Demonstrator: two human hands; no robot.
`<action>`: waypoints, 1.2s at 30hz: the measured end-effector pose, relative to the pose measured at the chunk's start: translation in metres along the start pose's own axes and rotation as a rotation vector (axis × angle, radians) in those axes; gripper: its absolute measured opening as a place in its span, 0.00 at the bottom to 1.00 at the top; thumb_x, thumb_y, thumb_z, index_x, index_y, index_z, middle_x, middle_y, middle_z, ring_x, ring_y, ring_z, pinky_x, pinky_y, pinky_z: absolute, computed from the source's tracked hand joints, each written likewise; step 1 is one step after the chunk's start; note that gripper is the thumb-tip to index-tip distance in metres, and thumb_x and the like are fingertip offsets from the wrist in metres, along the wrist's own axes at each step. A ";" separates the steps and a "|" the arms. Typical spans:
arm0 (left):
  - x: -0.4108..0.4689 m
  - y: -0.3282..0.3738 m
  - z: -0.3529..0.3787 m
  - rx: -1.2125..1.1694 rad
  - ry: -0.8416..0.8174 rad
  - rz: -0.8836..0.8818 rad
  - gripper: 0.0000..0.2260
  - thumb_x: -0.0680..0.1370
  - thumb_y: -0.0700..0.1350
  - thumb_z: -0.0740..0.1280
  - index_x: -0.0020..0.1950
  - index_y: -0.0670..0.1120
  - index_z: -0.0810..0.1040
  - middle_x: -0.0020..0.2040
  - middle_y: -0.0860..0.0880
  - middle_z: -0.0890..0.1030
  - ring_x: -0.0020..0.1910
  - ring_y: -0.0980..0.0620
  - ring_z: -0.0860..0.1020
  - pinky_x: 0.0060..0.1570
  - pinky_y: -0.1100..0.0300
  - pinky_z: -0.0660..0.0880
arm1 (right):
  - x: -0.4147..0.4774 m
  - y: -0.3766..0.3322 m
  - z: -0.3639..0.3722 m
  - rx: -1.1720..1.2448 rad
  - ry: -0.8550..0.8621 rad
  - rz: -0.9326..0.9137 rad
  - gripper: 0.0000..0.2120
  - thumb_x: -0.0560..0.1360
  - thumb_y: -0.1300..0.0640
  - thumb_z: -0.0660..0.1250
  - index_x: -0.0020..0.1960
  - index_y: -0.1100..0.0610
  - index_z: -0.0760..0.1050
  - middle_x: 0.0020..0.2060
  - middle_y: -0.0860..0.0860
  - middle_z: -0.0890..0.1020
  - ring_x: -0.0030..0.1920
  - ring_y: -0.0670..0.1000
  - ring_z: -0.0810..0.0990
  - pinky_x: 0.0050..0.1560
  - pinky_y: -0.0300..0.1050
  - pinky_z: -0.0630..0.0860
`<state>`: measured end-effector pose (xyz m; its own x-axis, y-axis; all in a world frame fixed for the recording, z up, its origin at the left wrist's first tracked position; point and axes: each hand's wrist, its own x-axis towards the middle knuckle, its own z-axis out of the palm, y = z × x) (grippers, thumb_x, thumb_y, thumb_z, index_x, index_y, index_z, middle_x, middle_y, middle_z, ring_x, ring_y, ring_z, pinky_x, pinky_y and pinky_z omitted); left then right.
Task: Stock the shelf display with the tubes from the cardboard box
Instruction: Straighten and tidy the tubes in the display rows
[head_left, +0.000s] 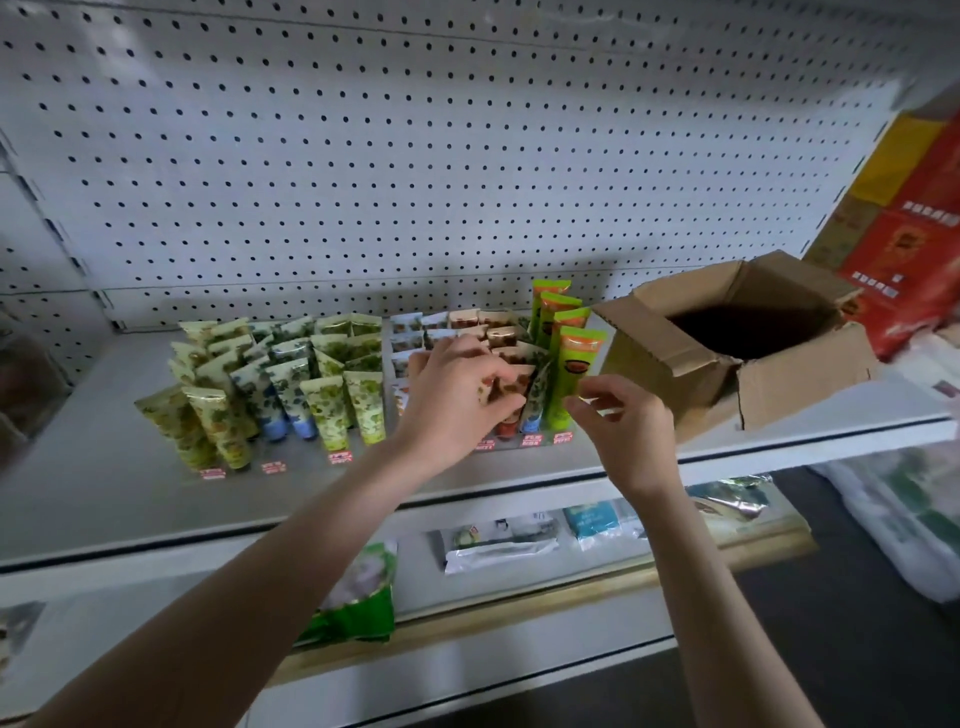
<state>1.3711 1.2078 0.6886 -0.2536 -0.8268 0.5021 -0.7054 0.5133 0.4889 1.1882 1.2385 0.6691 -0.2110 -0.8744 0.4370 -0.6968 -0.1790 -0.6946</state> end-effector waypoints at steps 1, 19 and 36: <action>0.001 0.002 0.002 0.021 -0.002 -0.005 0.09 0.72 0.51 0.72 0.49 0.50 0.83 0.51 0.52 0.77 0.57 0.50 0.70 0.52 0.58 0.56 | 0.000 0.003 0.002 0.021 0.003 0.021 0.08 0.71 0.59 0.73 0.49 0.60 0.81 0.43 0.51 0.83 0.42 0.50 0.80 0.45 0.47 0.79; 0.029 0.027 0.050 0.277 0.021 -0.167 0.14 0.70 0.55 0.72 0.53 0.53 0.82 0.59 0.53 0.72 0.62 0.51 0.65 0.55 0.58 0.53 | 0.031 0.050 0.006 0.235 -0.132 0.071 0.20 0.70 0.52 0.73 0.60 0.57 0.75 0.49 0.48 0.79 0.47 0.46 0.76 0.41 0.28 0.69; 0.039 0.027 0.047 0.282 -0.088 -0.188 0.06 0.74 0.52 0.68 0.49 0.55 0.82 0.60 0.53 0.70 0.64 0.53 0.62 0.55 0.59 0.50 | 0.053 0.051 0.012 0.280 -0.276 0.019 0.09 0.70 0.58 0.73 0.49 0.56 0.76 0.42 0.46 0.79 0.48 0.47 0.78 0.48 0.42 0.75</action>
<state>1.3109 1.1788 0.6882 -0.1490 -0.9239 0.3525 -0.8972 0.2761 0.3447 1.1496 1.1776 0.6496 -0.0030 -0.9604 0.2788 -0.4725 -0.2443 -0.8468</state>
